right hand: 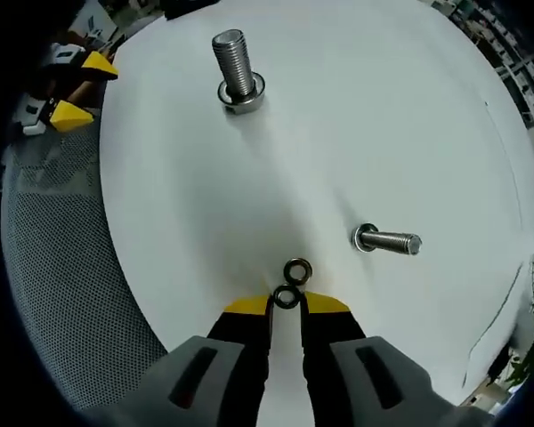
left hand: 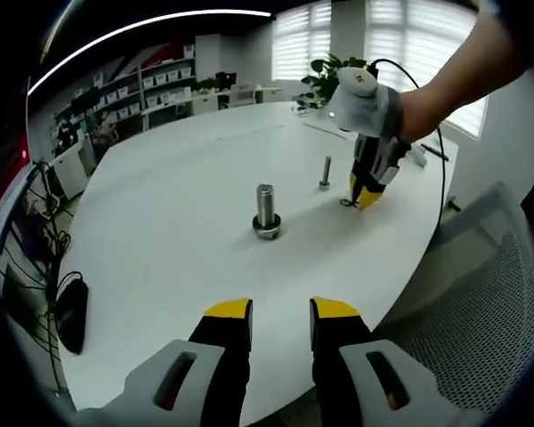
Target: Place the washer onto the threaded stud by aligning its center hole with the stud, sliding it down to the base, and recovering from edge contact or off-axis alignment until the washer reaches the visible bottom stop.
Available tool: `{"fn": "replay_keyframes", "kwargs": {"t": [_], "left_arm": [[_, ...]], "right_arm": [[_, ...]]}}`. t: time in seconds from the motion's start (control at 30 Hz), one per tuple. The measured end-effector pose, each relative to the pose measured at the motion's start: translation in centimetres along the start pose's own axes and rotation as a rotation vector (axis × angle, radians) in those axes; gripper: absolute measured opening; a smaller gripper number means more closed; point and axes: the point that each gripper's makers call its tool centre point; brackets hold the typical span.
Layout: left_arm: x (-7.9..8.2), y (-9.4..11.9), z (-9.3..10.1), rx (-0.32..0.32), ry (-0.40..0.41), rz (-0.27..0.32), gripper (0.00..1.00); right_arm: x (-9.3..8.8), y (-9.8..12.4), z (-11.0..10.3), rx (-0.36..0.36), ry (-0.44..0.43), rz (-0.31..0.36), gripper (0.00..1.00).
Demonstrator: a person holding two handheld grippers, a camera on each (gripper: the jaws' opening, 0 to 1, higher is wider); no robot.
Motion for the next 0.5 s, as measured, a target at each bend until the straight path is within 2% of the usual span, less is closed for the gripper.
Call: {"fn": "replay_keyframes", "kwargs": {"t": [0.1, 0.5], "left_arm": [[-0.03, -0.08, 0.11, -0.005, -0.004, -0.001, 0.24], [-0.13, -0.12, 0.16, -0.009, 0.001, -0.005, 0.24]], "right_arm": [[0.13, 0.0, 0.15, 0.006, -0.028, 0.02, 0.14], [0.18, 0.01, 0.1, 0.016, -0.037, 0.042, 0.14]]}}
Point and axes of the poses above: the point that each gripper's makers call its tool centre point, and the gripper's own axes: y roughly backward along the fingers, z roughly to its right, x roughly out of its top, and after that the axes turned 14 degrees about -y, right-handed
